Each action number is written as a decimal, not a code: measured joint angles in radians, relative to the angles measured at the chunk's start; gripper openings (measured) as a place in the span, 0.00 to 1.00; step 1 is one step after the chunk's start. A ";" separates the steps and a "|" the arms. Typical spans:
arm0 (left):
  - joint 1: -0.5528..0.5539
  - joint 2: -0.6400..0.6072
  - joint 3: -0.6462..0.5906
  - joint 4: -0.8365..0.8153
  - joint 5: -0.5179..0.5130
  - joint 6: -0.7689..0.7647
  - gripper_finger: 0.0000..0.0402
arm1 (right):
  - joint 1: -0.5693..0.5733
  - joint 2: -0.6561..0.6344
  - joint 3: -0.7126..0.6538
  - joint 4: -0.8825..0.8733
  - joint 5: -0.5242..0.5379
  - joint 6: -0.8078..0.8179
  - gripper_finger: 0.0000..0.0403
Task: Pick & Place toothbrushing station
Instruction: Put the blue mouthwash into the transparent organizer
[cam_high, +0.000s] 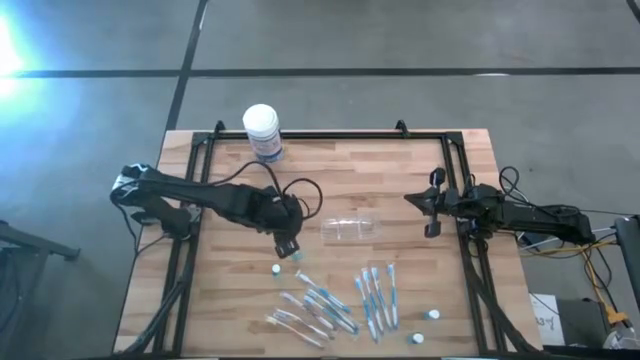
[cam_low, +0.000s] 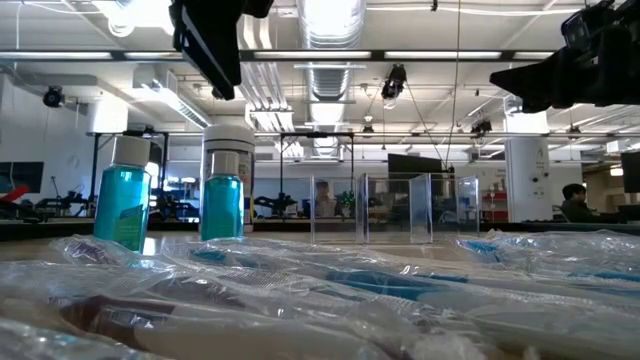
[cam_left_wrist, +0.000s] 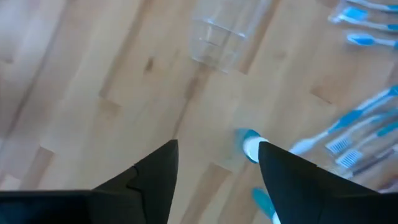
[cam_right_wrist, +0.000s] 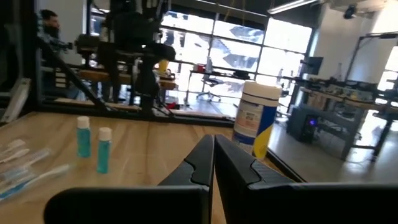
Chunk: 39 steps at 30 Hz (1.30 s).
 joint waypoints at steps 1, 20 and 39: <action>0.000 0.007 0.000 0.000 0.001 0.000 0.57 | 0.000 0.000 0.000 0.000 0.015 -0.003 0.02; -0.103 0.063 0.000 0.162 0.017 0.171 0.57 | 0.000 0.000 0.000 0.000 0.073 -0.004 0.02; -0.071 0.116 0.033 0.116 0.118 -0.166 0.57 | 0.000 0.000 0.000 0.000 0.073 0.006 0.02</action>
